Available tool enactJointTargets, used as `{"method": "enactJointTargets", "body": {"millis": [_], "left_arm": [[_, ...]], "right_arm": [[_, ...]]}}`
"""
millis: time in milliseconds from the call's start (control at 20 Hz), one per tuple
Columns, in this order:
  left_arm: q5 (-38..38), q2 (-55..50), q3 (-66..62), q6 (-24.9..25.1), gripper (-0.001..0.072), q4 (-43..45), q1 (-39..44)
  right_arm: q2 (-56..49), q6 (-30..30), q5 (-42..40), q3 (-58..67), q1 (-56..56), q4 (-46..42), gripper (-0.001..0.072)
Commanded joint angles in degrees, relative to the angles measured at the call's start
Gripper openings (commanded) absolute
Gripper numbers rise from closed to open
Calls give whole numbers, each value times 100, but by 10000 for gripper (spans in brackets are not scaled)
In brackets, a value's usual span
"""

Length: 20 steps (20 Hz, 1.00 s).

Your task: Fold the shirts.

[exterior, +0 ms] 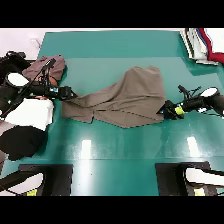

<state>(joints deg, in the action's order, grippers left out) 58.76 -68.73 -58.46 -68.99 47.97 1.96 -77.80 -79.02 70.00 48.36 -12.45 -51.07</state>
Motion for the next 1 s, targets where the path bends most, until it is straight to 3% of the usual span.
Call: {"method": "enactJointTargets", "body": {"millis": [0,50,100,250,450,850,950], "left_arm": [[103,-2,2,2,27,0,2],[160,-2,2,2,27,0,2],[203,-2,2,2,27,0,2],[240,7,-15,2,26,2,2],[544,409,-992,-116,25,7,0],[-140,2645,-5171,-367,25,396,2],[-129,2907,-5932,-721,25,822,2]], "right_arm": [[9,22,28,24,118,33,283],[22,20,76,24,118,15,248],[87,20,109,24,118,-7,137],[507,61,92,39,118,0,21],[1475,170,459,1043,118,4,21],[3311,-35,273,5392,-369,-503,22],[3473,-177,525,6207,-914,-800,22]]}}
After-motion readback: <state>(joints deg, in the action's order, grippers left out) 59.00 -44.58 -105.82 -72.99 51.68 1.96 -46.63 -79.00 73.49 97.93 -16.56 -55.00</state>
